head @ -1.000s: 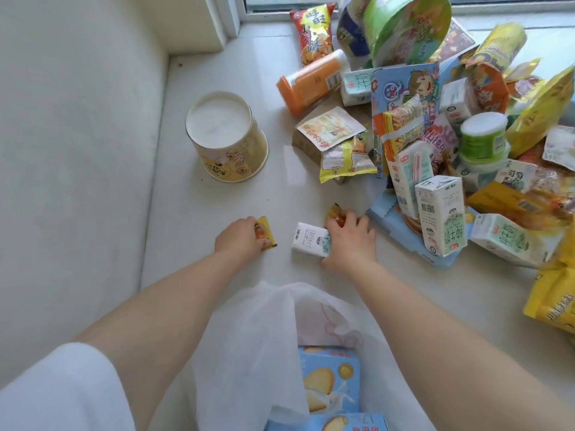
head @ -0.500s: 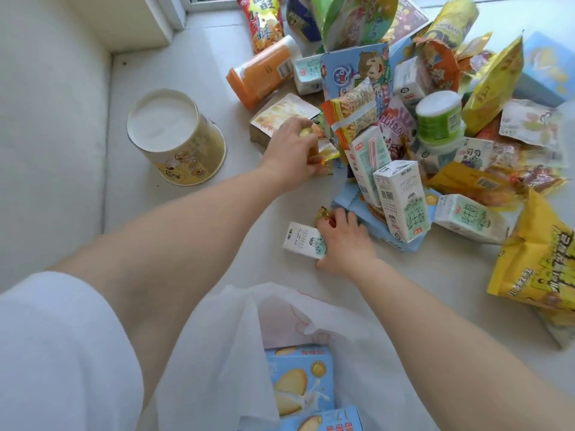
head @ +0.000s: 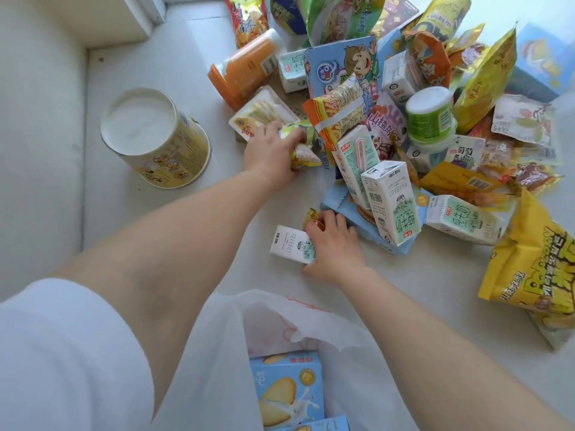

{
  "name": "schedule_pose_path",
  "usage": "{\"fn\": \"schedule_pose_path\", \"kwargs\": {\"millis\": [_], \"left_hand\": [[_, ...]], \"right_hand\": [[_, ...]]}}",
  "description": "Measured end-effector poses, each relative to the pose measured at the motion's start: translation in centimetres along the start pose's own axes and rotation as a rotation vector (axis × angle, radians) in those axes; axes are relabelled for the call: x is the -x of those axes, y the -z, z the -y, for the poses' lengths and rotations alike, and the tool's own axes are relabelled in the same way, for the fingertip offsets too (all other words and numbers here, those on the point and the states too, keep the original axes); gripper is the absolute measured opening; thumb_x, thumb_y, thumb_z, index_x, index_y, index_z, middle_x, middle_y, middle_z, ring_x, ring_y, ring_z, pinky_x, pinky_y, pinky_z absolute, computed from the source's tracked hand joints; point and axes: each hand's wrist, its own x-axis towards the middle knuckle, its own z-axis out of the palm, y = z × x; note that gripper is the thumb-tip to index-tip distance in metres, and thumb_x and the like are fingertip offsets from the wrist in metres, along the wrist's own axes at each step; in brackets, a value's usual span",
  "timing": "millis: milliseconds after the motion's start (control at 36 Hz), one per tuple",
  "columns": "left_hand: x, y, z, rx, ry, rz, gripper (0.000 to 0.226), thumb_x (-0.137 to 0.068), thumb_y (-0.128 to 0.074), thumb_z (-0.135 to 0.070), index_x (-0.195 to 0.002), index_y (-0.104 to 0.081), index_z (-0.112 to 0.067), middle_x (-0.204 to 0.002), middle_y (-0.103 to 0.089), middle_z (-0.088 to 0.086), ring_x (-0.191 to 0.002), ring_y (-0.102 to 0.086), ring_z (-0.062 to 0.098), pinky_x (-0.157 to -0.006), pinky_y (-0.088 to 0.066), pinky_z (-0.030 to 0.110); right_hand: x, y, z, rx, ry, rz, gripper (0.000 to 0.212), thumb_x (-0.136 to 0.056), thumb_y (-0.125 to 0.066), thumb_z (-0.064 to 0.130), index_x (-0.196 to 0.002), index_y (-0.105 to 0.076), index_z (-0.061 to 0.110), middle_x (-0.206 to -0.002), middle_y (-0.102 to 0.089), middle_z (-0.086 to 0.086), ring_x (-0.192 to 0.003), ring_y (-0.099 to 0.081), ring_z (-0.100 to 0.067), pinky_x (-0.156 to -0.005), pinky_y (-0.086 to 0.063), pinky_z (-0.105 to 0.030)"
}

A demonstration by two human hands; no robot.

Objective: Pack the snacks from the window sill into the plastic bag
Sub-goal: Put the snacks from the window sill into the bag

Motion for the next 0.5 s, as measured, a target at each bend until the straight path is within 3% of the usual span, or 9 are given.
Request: {"fn": "schedule_pose_path", "kwargs": {"millis": [111, 306, 417, 500], "left_hand": [[1.4, 0.8, 1.1, 0.013, -0.055, -0.032, 0.045, -0.081, -0.068, -0.027, -0.122, -0.048, -0.025, -0.120, -0.049, 0.011, -0.109, -0.045, 0.031, -0.071, -0.032, 0.032], [4.5, 2.9, 1.8, 0.021, 0.005, 0.041, 0.044, -0.081, -0.060, -0.010, -0.120, -0.044, -0.022, -0.111, -0.058, 0.010, -0.093, -0.056, 0.035, -0.065, -0.037, 0.037], [7.8, 4.1, 2.1, 0.184, 0.130, -0.102, 0.036, -0.080, -0.065, -0.019, -0.109, -0.045, -0.028, -0.097, -0.064, 0.005, -0.076, -0.056, 0.032, -0.059, -0.033, 0.031], [10.8, 5.3, 2.1, 0.396, 0.215, -0.164, 0.037, -0.078, -0.070, -0.034, -0.102, -0.041, -0.034, -0.085, -0.060, -0.003, -0.069, -0.049, 0.023, -0.058, -0.036, 0.030]], "right_hand": [[0.3, 0.2, 0.3, 0.004, -0.025, 0.008, 0.064, -0.066, -0.069, 0.042, -0.120, -0.042, 0.022, -0.124, -0.034, -0.009, -0.115, -0.033, -0.030, -0.089, -0.033, -0.039], [2.3, 0.8, 0.8, -0.043, -0.133, 0.102, 0.059, -0.070, -0.067, 0.043, -0.117, -0.040, 0.019, -0.119, -0.042, -0.010, -0.110, -0.043, -0.031, -0.086, -0.036, -0.037], [4.8, 1.2, -0.1, -0.207, -0.222, 0.083, 0.063, -0.074, -0.062, 0.048, -0.126, -0.040, 0.020, -0.122, -0.044, -0.009, -0.114, -0.045, -0.028, -0.087, -0.038, -0.037], [6.8, 2.0, -0.7, -0.384, -0.294, 0.046, 0.066, -0.072, -0.067, 0.042, -0.128, -0.041, 0.020, -0.122, -0.044, -0.006, -0.110, -0.049, -0.024, -0.080, -0.041, -0.034]]}}
